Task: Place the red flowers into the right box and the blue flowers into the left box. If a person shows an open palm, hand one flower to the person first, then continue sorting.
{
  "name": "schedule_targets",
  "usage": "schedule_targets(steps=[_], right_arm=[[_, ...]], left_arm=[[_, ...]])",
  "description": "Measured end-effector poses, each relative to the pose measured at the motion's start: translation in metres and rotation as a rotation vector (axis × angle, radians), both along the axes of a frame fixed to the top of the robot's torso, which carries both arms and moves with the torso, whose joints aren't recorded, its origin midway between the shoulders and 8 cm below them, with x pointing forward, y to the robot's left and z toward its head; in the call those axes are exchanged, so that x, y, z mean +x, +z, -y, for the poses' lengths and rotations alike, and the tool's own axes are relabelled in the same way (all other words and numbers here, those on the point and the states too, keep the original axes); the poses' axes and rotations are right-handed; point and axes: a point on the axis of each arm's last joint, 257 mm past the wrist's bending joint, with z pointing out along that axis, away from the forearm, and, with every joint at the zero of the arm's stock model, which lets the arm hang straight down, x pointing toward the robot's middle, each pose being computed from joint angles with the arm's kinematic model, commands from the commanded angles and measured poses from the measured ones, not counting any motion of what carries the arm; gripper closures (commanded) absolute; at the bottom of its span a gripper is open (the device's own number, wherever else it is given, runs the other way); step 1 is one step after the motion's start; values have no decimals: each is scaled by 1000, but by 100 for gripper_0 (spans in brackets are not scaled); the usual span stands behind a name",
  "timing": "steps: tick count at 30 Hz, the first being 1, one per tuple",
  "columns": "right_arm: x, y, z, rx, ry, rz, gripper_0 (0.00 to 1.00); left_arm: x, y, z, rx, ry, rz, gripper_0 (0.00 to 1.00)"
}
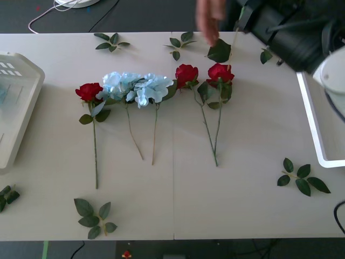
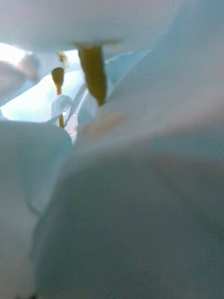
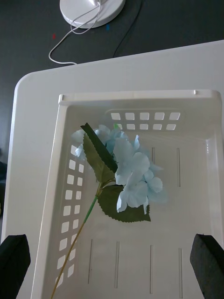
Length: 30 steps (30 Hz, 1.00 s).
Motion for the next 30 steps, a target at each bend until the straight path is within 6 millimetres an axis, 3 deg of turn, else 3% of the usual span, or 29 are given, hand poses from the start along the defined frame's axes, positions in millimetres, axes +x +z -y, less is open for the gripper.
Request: schedule_targets(steps=[8,17,19,20,21,30], right_arm=[[54,13,46,0,-144,9,100],[67,17,57,-25,-187,28,100],[67,17,58,-25,-187,28,63],[67,17,58,-25,-188,28,27],[67,17,58,-25,-188,28,2],[67,17,58,-25,-188,28,0]], left_arm=[[0,0,0,0,0,0,0],[0,0,0,0,0,0,0],[0,0,0,0,0,0,0],[0,0,0,0,0,0,0],[0,0,0,0,0,0,0],[0,0,0,0,0,0,0]])
